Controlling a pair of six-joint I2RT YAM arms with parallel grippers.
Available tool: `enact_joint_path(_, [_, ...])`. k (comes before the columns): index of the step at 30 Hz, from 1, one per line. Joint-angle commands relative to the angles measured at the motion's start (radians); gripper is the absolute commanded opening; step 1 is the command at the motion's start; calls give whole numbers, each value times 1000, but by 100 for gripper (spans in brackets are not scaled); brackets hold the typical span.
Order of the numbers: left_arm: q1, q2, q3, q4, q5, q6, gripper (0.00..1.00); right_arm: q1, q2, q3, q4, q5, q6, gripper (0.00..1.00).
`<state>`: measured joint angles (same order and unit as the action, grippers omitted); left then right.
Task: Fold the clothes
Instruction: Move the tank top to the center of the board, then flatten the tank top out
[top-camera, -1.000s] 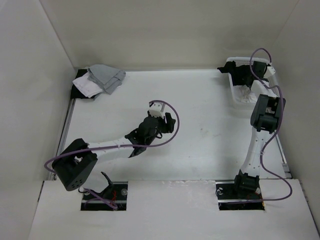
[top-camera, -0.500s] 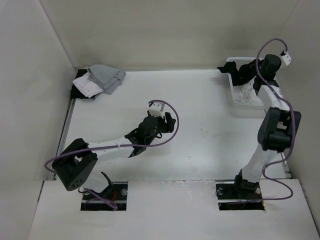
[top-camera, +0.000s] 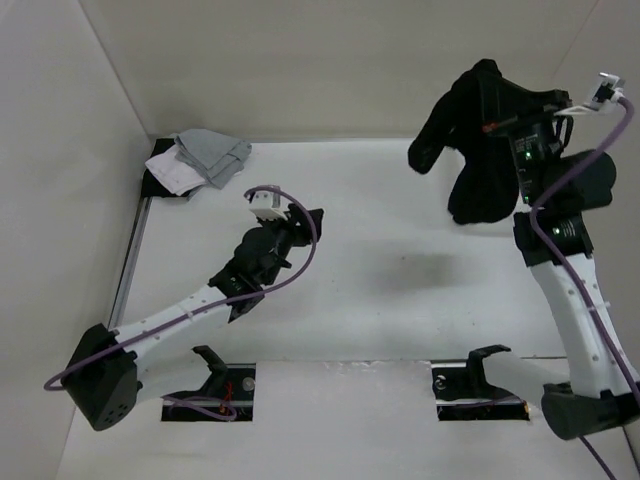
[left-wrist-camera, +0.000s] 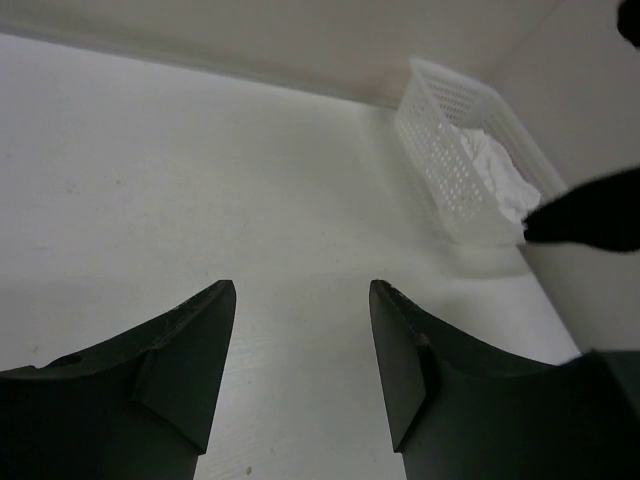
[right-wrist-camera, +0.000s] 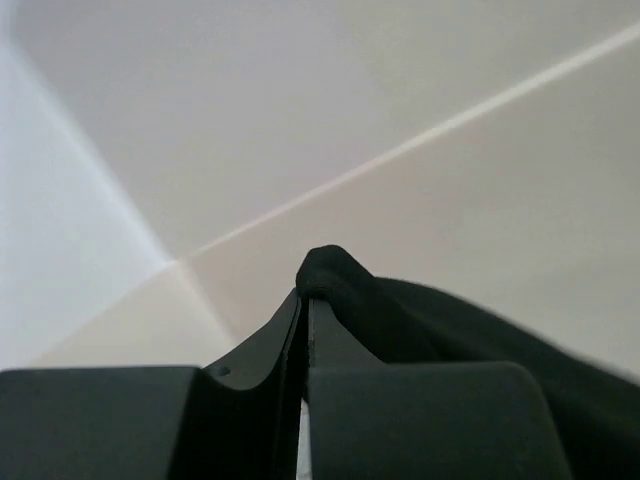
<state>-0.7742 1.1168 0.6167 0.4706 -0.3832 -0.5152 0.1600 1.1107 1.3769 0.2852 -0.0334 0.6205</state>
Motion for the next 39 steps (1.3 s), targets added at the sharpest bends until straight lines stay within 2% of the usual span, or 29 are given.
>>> enact_joint_path(1, [37,-86,21,-33,-57,-25,54,100,-75,-28,-7,-79,-13,4])
enact_joint_path(5, [46,-139,15,-53,-63,-31,54,176,-110,-215,47,-91,70,5])
enact_joint_path(8, [54,-160,-15,-58,-88,-37,54,218,-77,-462,246,-115,157,7])
enact_joint_path(10, [59,-161,-37,-72,-98,-48,54,221,41,-548,360,-123,198,10])
enact_joint_path(12, [71,-137,-49,-90,-100,-51,54,188,221,-468,321,-192,245,10])
enact_joint_path(15, [92,-71,-46,-122,-91,-52,54,167,528,-213,218,-252,254,8])
enact_joint_path(16, [94,-45,-43,-134,-89,-52,54,166,617,-123,163,-243,249,12])
enact_joint_path(18, [80,3,-32,-165,-86,-46,54,152,730,2,35,-173,251,35])
enact_joint_path(19, [71,26,-28,-194,-86,-45,53,151,729,1,7,-128,242,47])
enact_joint_path(20, [62,43,-28,-225,-92,-51,53,149,701,-37,17,-85,202,55])
enact_joint_path(21, [56,55,-37,-242,-94,-54,53,164,668,-86,35,-57,162,59])
enact_joint_path(24, [57,107,-72,-265,-89,-72,53,261,540,-278,40,61,95,61])
enact_joint_path(25, [65,126,-78,-268,-85,-84,53,290,511,-333,42,96,88,59])
enact_joint_path(26, [66,145,-83,-273,-82,-97,53,330,473,-411,45,140,84,44])
enact_joint_path(28, [74,184,-83,-268,-59,-118,53,406,416,-549,32,196,87,6])
enact_joint_path(29, [79,207,-78,-259,-36,-132,53,440,385,-608,17,214,94,1])
enact_joint_path(30, [83,225,-77,-242,-17,-143,53,475,355,-662,-9,231,110,1])
enact_joint_path(32, [97,274,-71,-193,47,-157,53,526,290,-740,-61,263,142,6])
enact_joint_path(35, [109,330,-72,-112,105,-181,54,612,154,-869,-122,371,208,35])
enact_joint_path(39, [117,374,-69,-46,136,-212,54,654,51,-946,-239,392,288,44])
